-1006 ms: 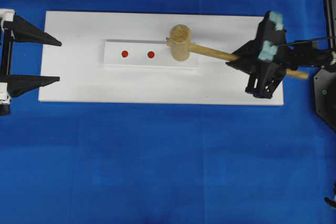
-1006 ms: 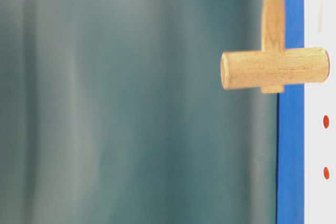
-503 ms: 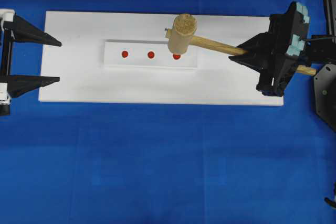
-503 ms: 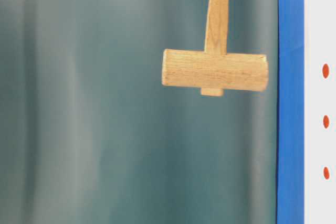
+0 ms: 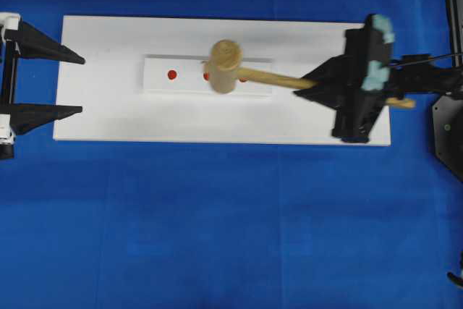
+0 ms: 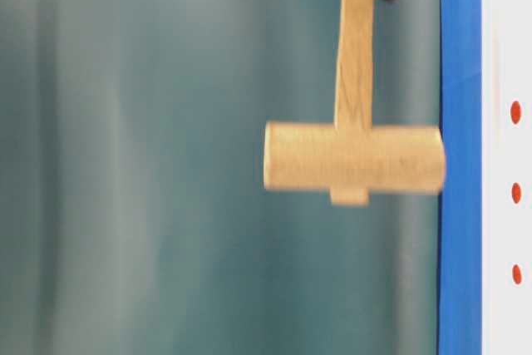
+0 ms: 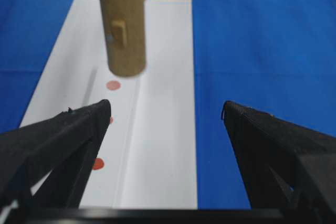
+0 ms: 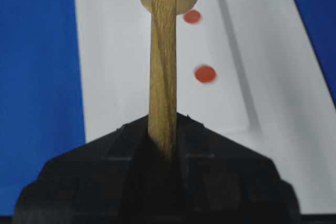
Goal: Hit the mark with a hammer.
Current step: 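Bring the mallet head to the left gripper and grasp it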
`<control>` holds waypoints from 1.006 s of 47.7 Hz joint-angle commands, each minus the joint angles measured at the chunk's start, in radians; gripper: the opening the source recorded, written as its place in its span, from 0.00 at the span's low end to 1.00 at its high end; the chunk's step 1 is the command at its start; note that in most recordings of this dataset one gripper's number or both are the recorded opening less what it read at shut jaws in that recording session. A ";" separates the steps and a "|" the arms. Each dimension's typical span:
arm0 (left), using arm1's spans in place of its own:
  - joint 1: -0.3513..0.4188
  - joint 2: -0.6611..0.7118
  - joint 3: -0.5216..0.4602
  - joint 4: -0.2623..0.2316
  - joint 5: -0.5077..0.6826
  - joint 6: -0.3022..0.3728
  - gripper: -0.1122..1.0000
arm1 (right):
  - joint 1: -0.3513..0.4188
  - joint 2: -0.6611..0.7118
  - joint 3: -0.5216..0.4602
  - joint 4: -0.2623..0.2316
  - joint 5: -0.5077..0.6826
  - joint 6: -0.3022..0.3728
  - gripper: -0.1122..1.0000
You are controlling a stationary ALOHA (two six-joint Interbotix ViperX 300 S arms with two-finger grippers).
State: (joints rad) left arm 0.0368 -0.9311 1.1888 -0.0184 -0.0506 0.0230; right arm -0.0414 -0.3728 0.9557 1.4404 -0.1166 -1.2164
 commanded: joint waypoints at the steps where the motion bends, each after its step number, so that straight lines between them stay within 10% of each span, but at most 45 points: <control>1: 0.002 0.002 -0.008 0.000 -0.005 0.000 0.92 | 0.006 0.054 -0.083 -0.015 -0.002 -0.005 0.11; 24: 0.002 0.000 -0.008 0.000 -0.005 0.000 0.92 | 0.029 0.278 -0.330 -0.069 0.034 -0.003 0.11; 48: 0.011 0.132 -0.011 0.000 -0.163 -0.003 0.92 | 0.029 0.288 -0.342 -0.080 0.031 -0.005 0.11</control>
State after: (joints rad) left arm 0.0430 -0.8498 1.1965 -0.0184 -0.1519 0.0215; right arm -0.0107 -0.0706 0.6427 1.3652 -0.0813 -1.2195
